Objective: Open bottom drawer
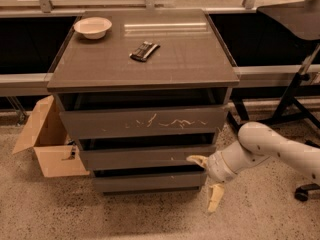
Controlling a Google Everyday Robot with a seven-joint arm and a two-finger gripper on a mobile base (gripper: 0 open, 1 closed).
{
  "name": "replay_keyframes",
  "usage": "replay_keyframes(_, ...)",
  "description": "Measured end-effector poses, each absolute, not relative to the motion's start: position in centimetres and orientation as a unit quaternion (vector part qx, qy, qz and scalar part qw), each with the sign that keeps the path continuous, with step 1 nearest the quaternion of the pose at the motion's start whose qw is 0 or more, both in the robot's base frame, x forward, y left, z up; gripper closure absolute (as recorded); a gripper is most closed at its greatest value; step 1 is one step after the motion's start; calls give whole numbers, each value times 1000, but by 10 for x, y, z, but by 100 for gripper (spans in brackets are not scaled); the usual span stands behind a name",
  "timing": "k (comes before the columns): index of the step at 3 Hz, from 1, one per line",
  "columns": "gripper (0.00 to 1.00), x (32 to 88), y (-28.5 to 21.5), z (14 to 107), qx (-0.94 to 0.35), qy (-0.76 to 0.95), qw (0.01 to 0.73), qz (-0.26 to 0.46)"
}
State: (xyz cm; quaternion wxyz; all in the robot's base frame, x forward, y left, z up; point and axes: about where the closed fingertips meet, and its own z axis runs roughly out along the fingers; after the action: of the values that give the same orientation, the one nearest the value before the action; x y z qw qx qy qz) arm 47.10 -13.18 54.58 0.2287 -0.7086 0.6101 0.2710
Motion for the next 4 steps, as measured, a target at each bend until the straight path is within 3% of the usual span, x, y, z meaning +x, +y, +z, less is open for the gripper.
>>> replay_keyframes(4,0,478,-123,430,-729,586,190,300)
